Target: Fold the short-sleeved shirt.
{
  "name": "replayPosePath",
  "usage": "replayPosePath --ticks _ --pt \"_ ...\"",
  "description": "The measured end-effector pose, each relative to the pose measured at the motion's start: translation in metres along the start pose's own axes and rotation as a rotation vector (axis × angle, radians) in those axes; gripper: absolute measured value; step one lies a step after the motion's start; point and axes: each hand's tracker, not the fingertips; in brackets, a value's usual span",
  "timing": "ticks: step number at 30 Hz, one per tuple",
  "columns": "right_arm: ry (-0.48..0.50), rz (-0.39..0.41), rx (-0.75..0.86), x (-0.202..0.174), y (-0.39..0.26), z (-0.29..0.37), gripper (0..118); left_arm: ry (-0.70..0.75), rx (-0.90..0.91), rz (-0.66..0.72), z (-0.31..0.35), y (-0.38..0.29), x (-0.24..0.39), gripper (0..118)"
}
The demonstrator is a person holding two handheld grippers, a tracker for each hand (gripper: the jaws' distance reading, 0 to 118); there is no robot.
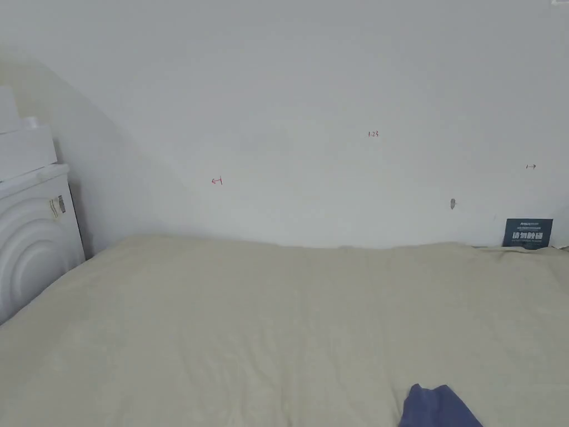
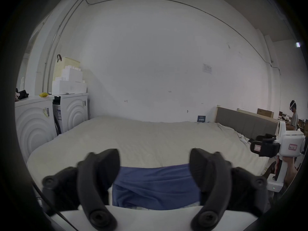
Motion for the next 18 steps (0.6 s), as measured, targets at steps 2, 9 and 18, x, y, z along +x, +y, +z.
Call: replayPosePath --ticks 2,9,18 --pt "-0.016 0.029 -0.021 -0.007 -0.005 0.001 43 -0.001 -0.035 0.008 0.001 -0.006 0.003 51" --pt "0.005 -0.006 -0.076 -0.006 -0.017 0.001 0 0.015 -0.104 0.053 0.000 -0.019 -0.001 0" --pt "0.051 -0.084 -0.089 -0.001 -0.013 -0.007 0 0.055 -0.177 0.085 -0.010 -0.024 -0.020 0"
